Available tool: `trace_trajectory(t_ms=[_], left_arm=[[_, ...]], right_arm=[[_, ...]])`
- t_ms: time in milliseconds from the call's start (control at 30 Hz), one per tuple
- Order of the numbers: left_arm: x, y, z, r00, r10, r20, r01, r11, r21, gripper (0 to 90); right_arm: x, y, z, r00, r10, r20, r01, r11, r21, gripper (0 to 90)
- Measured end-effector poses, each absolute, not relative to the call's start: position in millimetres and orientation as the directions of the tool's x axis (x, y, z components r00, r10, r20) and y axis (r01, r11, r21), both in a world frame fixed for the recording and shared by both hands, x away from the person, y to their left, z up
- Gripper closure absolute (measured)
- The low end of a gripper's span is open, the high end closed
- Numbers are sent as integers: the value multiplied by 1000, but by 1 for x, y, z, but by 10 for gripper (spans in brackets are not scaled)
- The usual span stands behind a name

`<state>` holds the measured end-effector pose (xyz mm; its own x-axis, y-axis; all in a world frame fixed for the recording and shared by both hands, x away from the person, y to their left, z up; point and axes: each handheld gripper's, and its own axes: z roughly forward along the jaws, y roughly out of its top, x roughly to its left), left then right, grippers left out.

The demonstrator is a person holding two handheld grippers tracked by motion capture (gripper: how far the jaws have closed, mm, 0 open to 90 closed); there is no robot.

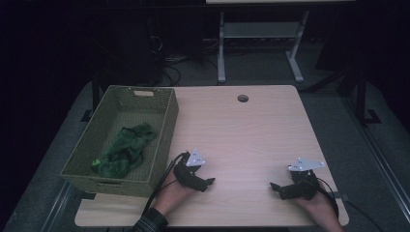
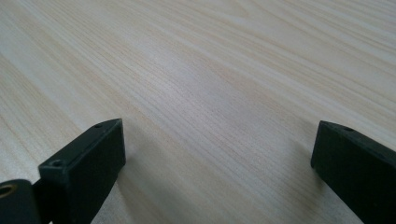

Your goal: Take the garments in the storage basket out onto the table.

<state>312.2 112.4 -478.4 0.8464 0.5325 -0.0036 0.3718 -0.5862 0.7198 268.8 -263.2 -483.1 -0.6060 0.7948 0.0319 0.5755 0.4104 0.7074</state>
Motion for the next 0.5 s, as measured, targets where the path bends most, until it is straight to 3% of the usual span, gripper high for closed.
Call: trace_trajectory(t_ms=[500], left_arm=[[312,114,-475,852,523,-26,387,-595,705,134]], right_arm=[[269,-263,-483,-606,795,31,575,411,707,25]])
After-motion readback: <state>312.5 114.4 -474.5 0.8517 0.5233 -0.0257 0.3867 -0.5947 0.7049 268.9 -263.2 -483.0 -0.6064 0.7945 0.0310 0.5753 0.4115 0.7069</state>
